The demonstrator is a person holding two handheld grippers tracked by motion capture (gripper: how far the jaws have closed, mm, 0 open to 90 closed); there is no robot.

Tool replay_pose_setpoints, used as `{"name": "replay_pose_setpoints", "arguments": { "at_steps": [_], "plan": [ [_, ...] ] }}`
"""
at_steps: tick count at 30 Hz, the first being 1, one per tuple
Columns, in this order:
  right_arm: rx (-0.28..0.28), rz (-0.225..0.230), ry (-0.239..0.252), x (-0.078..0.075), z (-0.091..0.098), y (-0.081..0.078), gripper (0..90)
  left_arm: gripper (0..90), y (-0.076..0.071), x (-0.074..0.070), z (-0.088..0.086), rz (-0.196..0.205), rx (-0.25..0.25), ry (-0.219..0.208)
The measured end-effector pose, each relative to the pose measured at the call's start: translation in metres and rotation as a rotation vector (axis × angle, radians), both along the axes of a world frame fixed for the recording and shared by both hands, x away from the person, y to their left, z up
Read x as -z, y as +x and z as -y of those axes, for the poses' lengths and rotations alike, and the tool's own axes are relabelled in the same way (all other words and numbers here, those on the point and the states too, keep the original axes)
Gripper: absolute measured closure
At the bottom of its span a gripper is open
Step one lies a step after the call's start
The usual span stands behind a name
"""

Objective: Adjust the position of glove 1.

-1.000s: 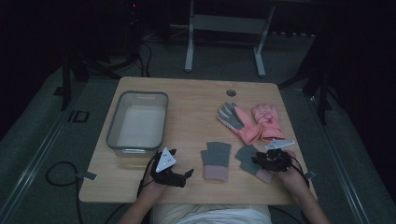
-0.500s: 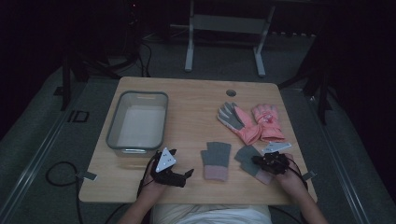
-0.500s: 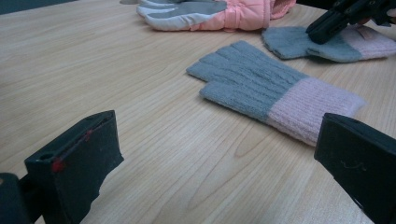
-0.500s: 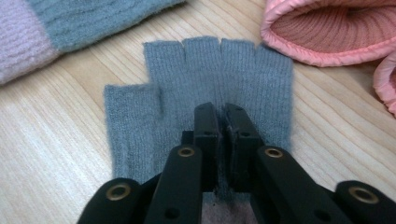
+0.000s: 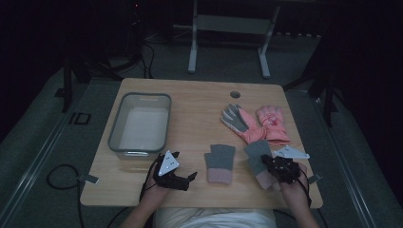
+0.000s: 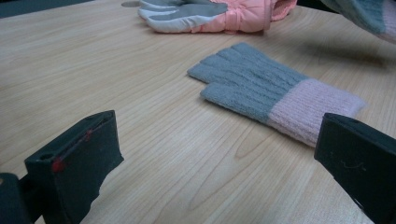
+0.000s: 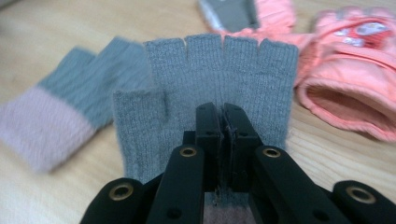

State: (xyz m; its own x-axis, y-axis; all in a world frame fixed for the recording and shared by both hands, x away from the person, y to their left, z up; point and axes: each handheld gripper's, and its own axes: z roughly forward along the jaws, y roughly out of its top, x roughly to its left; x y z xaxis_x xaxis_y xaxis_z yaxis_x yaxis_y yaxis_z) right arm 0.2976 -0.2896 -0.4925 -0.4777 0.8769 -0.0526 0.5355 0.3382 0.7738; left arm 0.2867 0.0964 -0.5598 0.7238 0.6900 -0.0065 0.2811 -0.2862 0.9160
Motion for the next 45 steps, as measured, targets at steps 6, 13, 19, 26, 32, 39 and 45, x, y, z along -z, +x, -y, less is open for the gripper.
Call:
{"name": "replay_pose_setpoints", "arguments": {
  "at_steps": [6,13,19,26,32,39,45],
  "plan": [
    [0.202,0.014,0.09,0.006,-0.004,-0.004,86.1,0.0,0.0,0.0,0.0,0.003,0.0,0.002],
    [0.328,-0.016,0.127,0.02,-0.006,-0.005,86.0,0.0,-0.001,0.0,0.0,0.004,0.003,0.005],
    [0.378,-0.058,0.128,0.038,-0.002,-0.004,86.0,0.0,-0.001,0.0,0.001,0.005,0.002,0.005],
    [0.408,-0.1,0.102,0.058,0.0,0.002,85.4,0.0,0.0,0.0,0.001,0.004,0.002,0.009],
    [0.397,-0.093,0.082,0.057,0.0,0.003,81.2,0.0,0.0,0.0,0.001,0.004,0.005,0.008],
    [0.315,-0.099,0.066,0.042,0.005,0.004,75.5,0.0,0.0,0.0,0.001,0.003,0.007,0.009],
    [0.167,-0.056,0.051,0.025,0.022,0.01,69.1,0.0,0.0,0.0,0.001,0.003,0.005,0.007]
  ]
}}
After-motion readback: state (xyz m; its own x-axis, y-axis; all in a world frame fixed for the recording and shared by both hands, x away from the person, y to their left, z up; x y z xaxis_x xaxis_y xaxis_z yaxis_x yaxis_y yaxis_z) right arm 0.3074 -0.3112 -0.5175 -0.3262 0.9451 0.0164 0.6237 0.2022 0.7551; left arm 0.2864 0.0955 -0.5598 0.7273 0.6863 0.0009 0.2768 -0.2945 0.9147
